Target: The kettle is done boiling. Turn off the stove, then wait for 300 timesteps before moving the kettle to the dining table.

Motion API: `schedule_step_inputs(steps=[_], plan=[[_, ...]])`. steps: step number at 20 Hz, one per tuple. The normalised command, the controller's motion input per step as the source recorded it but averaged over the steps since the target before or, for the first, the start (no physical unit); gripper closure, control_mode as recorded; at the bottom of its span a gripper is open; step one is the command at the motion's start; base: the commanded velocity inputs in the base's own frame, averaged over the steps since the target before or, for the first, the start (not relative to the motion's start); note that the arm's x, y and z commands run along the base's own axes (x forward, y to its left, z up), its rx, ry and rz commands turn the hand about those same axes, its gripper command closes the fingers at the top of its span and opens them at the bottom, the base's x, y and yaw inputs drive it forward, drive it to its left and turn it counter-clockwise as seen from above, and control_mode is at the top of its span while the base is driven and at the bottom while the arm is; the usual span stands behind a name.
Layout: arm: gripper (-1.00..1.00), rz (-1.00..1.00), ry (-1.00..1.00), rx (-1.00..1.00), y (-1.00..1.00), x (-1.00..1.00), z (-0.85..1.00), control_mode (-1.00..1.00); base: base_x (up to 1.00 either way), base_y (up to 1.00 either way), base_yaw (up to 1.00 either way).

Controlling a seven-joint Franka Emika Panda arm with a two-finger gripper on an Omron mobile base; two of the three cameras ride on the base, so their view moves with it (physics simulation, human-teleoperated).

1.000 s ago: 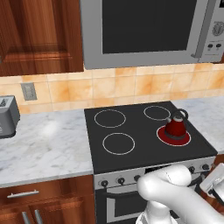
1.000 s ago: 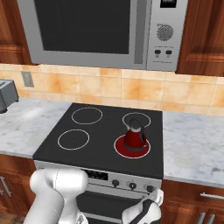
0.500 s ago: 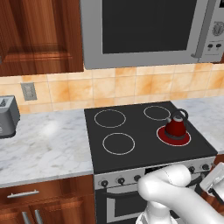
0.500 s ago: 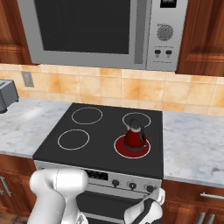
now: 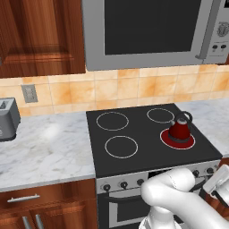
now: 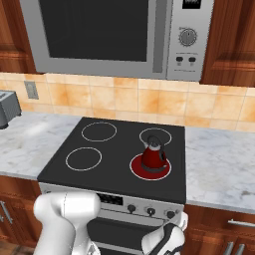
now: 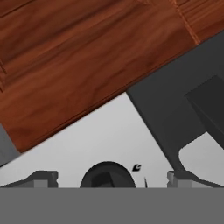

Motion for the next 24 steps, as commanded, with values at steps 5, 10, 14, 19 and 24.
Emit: schedule_step_inputs(steps=[5, 10, 14, 19, 24], plan=[[-1.0, 0.0, 0.0, 0.0, 0.0, 0.0, 0.0, -1.0, 0.0, 0.0, 0.0], [1.0, 0.0, 0.0, 0.0, 0.0, 0.01, 0.0, -1.0, 0.0, 0.0, 0.0], [1.0, 0.0, 0.0, 0.0, 0.0, 0.05, 0.0, -1.0, 0.0, 0.0, 0.0], [1.0, 0.0, 0.0, 0.0, 0.0, 0.02, 0.0, -1.0, 0.0, 0.0, 0.0], [1.0, 0.0, 0.0, 0.01, 0.0, 0.0, 0.0, -1.0, 0.0, 0.0, 0.0]])
